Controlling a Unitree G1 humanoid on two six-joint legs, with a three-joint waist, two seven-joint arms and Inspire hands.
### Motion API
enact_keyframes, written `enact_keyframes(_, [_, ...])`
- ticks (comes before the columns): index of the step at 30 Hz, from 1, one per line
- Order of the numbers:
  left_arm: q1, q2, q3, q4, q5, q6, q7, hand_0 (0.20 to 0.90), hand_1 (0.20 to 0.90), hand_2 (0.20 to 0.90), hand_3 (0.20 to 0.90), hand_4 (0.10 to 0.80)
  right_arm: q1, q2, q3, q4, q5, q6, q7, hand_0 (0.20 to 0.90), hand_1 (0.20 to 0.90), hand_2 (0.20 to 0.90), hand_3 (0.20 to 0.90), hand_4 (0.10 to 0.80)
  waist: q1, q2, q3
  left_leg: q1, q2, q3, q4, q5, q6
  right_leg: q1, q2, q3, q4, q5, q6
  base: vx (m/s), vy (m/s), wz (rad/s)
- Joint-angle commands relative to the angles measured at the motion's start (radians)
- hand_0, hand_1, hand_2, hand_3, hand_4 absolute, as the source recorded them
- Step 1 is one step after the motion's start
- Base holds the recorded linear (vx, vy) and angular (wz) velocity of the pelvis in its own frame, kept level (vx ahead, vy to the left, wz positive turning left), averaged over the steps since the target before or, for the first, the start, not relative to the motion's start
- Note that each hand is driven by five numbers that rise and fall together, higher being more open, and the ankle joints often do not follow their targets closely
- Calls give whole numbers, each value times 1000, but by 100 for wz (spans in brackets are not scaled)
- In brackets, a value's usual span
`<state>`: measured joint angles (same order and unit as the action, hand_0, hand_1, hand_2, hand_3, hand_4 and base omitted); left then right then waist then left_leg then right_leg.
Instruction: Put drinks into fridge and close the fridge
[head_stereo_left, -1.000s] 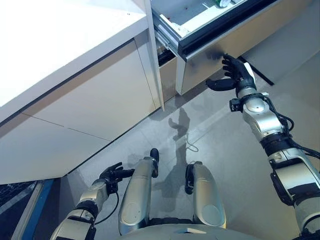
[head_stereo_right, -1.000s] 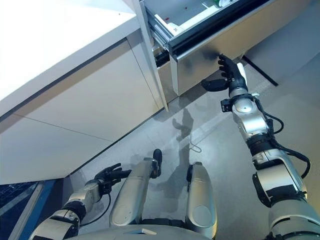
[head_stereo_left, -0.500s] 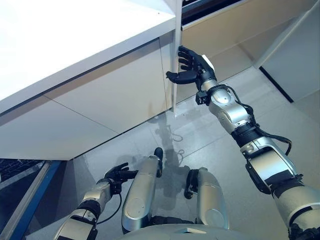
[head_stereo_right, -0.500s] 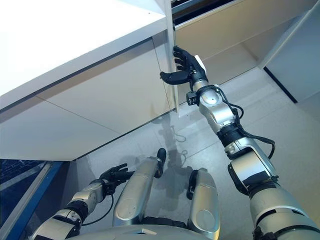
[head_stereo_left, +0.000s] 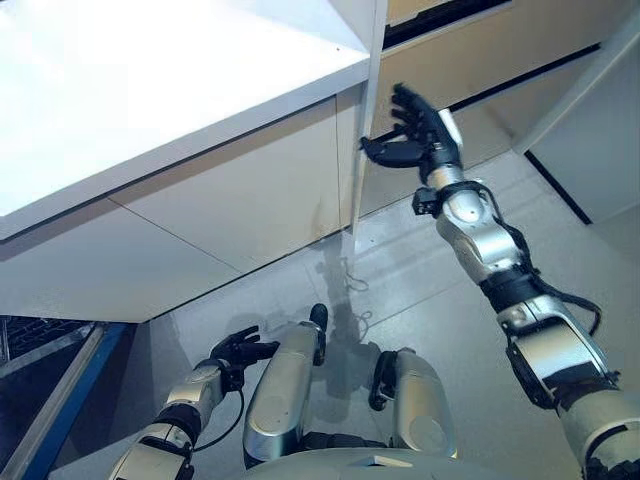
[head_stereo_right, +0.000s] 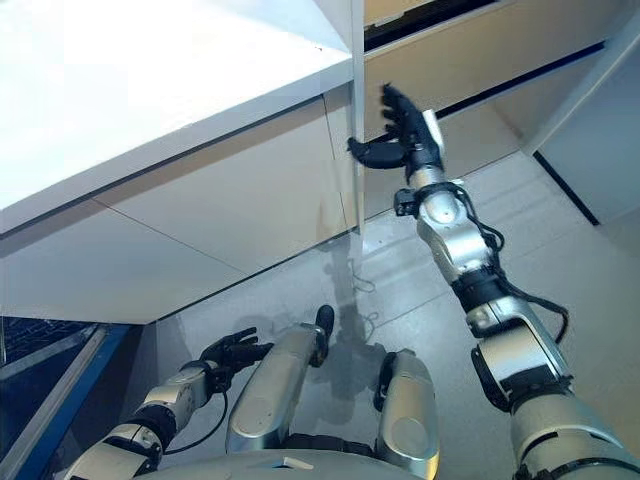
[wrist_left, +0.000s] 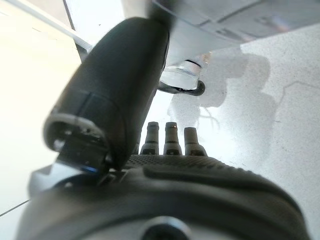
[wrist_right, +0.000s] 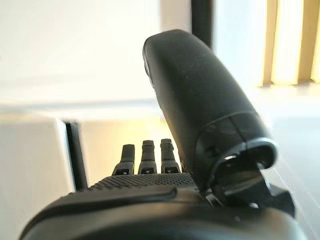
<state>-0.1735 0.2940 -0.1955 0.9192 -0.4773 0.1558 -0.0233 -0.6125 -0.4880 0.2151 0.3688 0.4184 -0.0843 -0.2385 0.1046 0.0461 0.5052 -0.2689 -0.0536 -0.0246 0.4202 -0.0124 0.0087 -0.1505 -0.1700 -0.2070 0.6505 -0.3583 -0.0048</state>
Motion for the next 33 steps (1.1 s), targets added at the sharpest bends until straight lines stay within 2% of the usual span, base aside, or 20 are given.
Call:
enact_keyframes(1, [105, 14, -9, -16, -8, 5, -11, 900, 900, 900, 900, 800, 122, -31, -65, -74, -64, -114, 11, 900, 900, 900, 900, 800, -40, -42, -231, 127, -12, 25, -24, -190, 56, 41, 55, 9, -229, 161, -16, 17, -48, 1])
enact_keyframes(2, [130, 13, 6, -12, -5, 7, -2, 900, 900, 900, 900, 800, 220, -34, -95, -74, -88, -109, 67, 900, 900, 900, 900, 800, -49, -48, -257, 165, -4, 26, -81, -168, 46, 81, 65, 8, -299, 180, -4, -20, -45, -3])
enact_keyframes(5, [180, 12, 59, 7, -25, -12, -5, 900, 900, 900, 900, 800, 394, -39, -124, -49, -76, -127, 200, 900, 900, 900, 900, 800, -73, -60, -307, 225, 14, 44, -187, -129, 27, 135, 84, 13, -419, 220, 15, -75, -29, -1])
enact_keyframes(6, [199, 11, 80, 14, -19, -30, -9, 900, 900, 900, 900, 800, 448, -28, -130, -14, -99, -108, 256, 900, 900, 900, 900, 800, -81, -65, -326, 245, 21, 50, -221, -116, 21, 152, 92, 17, -457, 237, 21, -122, -29, -17])
enact_keyframes(7, [209, 11, 95, 24, -23, -45, -9, 900, 900, 900, 900, 800, 488, -20, -122, 22, -134, -110, 281, 900, 900, 900, 900, 800, -89, -69, -339, 258, 27, 59, -249, -103, 15, 163, 96, 19, -490, 253, 27, -148, -29, -30])
enact_keyframes(9, [225, 15, 124, 35, -36, -61, -14, 900, 900, 900, 900, 800, 559, 5, -117, 88, -60, -76, 331, 900, 900, 900, 900, 800, -104, -73, -359, 282, 34, 75, -293, -86, 5, 181, 104, 25, -538, 279, 36, -113, -28, -35])
enact_keyframes(10, [227, 18, 138, 46, -46, -75, -18, 900, 900, 900, 900, 800, 588, 25, -117, 153, -82, -65, 341, 900, 900, 900, 900, 800, -112, -77, -368, 292, 37, 82, -317, -80, 0, 188, 108, 32, -567, 291, 41, -97, -35, -26])
enact_keyframes(14, [212, 18, 163, 116, -46, -124, -49, 900, 900, 900, 900, 800, 643, 87, -98, 448, -145, -85, 350, 900, 900, 900, 900, 800, -127, -81, -391, 323, 44, 118, -380, -61, -13, 214, 118, 37, -663, 341, 58, -86, -26, -22])
enact_keyframes(16, [208, 16, 166, 138, -44, -138, -59, 900, 900, 900, 900, 800, 644, 95, -108, 520, -141, -114, 360, 900, 900, 900, 900, 800, -128, -80, -393, 327, 45, 120, -389, -61, -13, 218, 121, 41, -671, 344, 59, -39, -10, -25])
enact_keyframes(20, [191, 2, 156, 262, 32, -220, -107, 900, 900, 900, 900, 800, 657, 155, -144, 827, -175, -32, 398, 900, 900, 900, 900, 800, -139, -71, -408, 339, 53, 136, -437, -44, -17, 219, 132, 50, -673, 338, 61, -34, -8, -18])
enact_keyframes(26, [174, -18, 129, 313, 59, -259, -115, 900, 900, 900, 900, 800, 666, 182, -144, 933, -206, 77, 432, 900, 900, 900, 900, 800, -146, -59, -412, 351, 56, 131, -479, -25, -24, 226, 142, 58, -688, 334, 63, -9, -1, -8])
enact_keyframes(33, [179, -29, 106, 317, 83, -247, -108, 900, 900, 900, 900, 800, 663, 188, -127, 929, -207, 98, 421, 900, 900, 900, 900, 800, -145, -55, -418, 361, 50, 121, -483, -33, -18, 234, 142, 59, -691, 329, 66, -1, 0, -1])
